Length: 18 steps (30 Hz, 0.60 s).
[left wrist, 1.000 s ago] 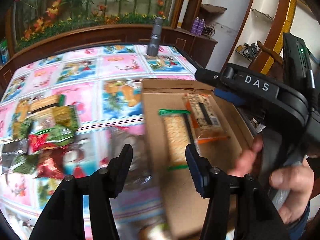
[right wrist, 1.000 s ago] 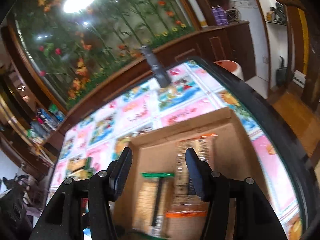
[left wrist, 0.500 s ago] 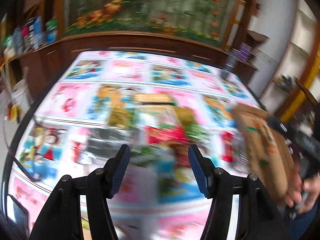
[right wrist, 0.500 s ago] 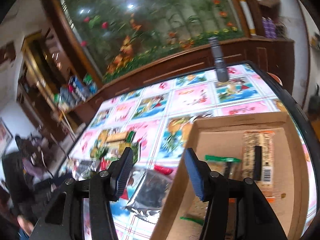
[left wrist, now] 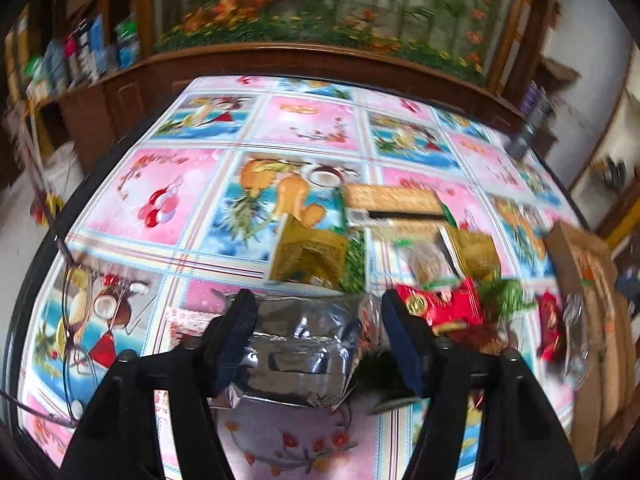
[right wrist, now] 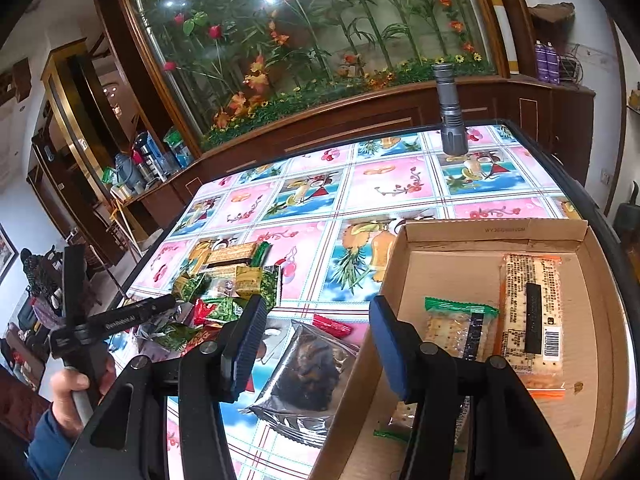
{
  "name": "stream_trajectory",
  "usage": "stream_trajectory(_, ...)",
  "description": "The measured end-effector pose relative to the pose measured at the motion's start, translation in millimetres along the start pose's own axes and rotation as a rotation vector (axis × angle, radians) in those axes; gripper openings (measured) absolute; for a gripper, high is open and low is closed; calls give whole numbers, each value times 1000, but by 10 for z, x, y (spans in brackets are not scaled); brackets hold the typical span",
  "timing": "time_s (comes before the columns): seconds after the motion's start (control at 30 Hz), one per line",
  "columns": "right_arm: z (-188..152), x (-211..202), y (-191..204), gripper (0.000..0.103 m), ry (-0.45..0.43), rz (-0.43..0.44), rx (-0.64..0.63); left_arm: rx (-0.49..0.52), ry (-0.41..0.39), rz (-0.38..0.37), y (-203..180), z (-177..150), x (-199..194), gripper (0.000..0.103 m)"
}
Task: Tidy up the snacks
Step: 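Grasp the silver foil bag on the table with the left gripper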
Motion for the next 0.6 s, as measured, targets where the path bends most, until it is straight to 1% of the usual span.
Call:
stream_trajectory(0.1,-18,4,37,58,-2,-3,-21,58,13,-9,-80,-63,-33,69)
stream_trajectory(0.13,-26,8,49,58,1,0,-28,70,37,-34,-108,-87,-69,69)
stream_trajectory(0.2,-36,21,58,58,4,-3,-36,71,100,-182,-177,-140,-195,70)
stream_trajectory(0.23,-36,22,59,58,5,-2,-36,59,132,-275,-205,-151,-260,70)
stream_trajectory(0.27,-36,26,60,58,5,0,-35,34,140,-359,-212,-142,-344,71)
stream_trajectory(0.3,-36,27,54,58,2,-4,-34,21,122,-389,-196,-112,-416,71)
stream_trajectory(0.33,-32,26,51,58,1,-7,-33,17,103,-386,-179,-87,-450,71)
stream_trajectory(0.37,-33,24,46,58,1,-4,-30,9,60,-358,-132,-45,-484,76)
stream_trajectory(0.4,-32,22,45,58,1,2,-28,-1,30,-324,-89,-20,-483,83)
stream_trajectory(0.43,-31,20,47,58,-1,1,-26,-19,10,-271,-36,2,-451,83)
stream_trajectory(0.47,-30,19,52,58,-2,-1,-27,-40,10,-222,20,9,-380,83)
stream_trajectory(0.53,-36,11,73,58,-4,7,-35,-68,38,-202,90,-6,-242,83)
stream_trajectory(0.6,-40,9,93,58,-8,2,-44,-92,89,-190,147,-43,-95,83)
Point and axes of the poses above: each gripper's, at about its wrist camera, not at the fingertips, and x roughly the way its jaws point, y to its left, z to its top, the point moved 1 cm from there along x, roughly the way its jaws point, and after that the axes turned 7 degrees about -y, right-handed, at the moved point
